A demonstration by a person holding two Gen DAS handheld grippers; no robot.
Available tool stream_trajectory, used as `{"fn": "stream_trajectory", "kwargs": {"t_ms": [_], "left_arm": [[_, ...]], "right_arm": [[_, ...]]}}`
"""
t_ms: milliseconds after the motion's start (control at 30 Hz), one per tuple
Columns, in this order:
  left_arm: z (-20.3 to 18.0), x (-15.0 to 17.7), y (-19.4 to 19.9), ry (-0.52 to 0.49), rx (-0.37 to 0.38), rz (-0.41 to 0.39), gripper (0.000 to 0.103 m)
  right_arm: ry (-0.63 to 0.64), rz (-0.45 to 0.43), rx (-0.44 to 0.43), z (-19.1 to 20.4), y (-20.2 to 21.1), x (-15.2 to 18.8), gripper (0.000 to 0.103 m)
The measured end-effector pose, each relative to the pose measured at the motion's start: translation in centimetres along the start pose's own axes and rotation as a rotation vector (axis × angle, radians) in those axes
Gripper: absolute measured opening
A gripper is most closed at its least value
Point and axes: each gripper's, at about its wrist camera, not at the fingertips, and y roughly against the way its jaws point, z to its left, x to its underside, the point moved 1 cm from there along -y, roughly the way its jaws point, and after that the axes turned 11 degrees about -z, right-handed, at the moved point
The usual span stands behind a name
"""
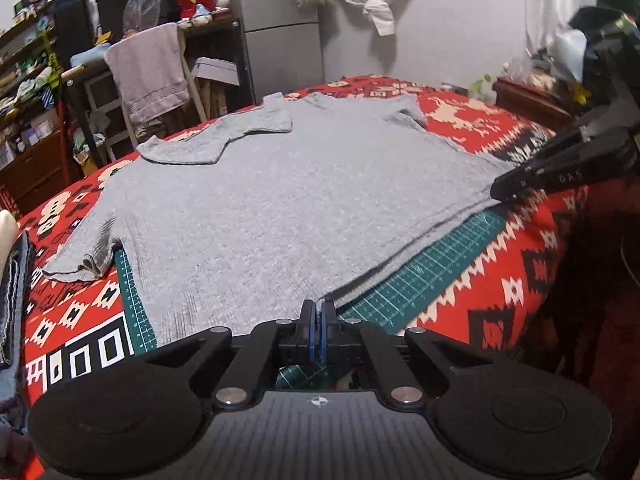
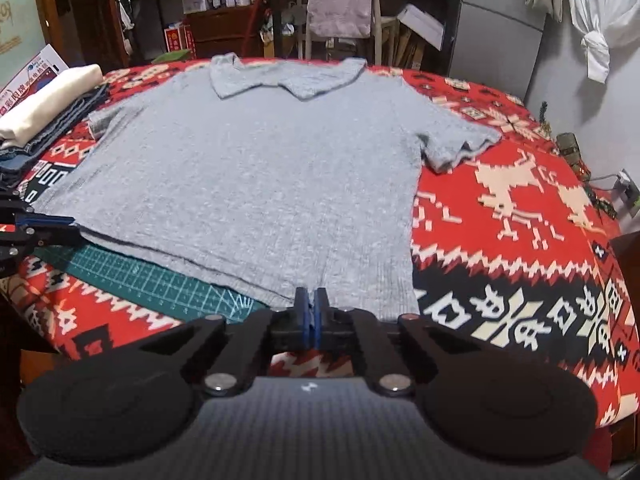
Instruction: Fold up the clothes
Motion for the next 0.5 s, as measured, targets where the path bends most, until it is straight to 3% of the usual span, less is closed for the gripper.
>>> {"fn": "stream_trajectory", "kwargs": {"t_ms": [333,500], "left_arm": [[0.5,0.4,0.0,0.068,0.002,0.023,0.002],[1.1,0.2,1.1,0.152,0.02,-0.017,0.016]], "right_arm": [[-0.031,0.003,-0.026,-0.4,0.6,-0.2,0.003],[-0.047,-0.043,-0.04,-0.4,1.8,-0.9,0.004]]}}
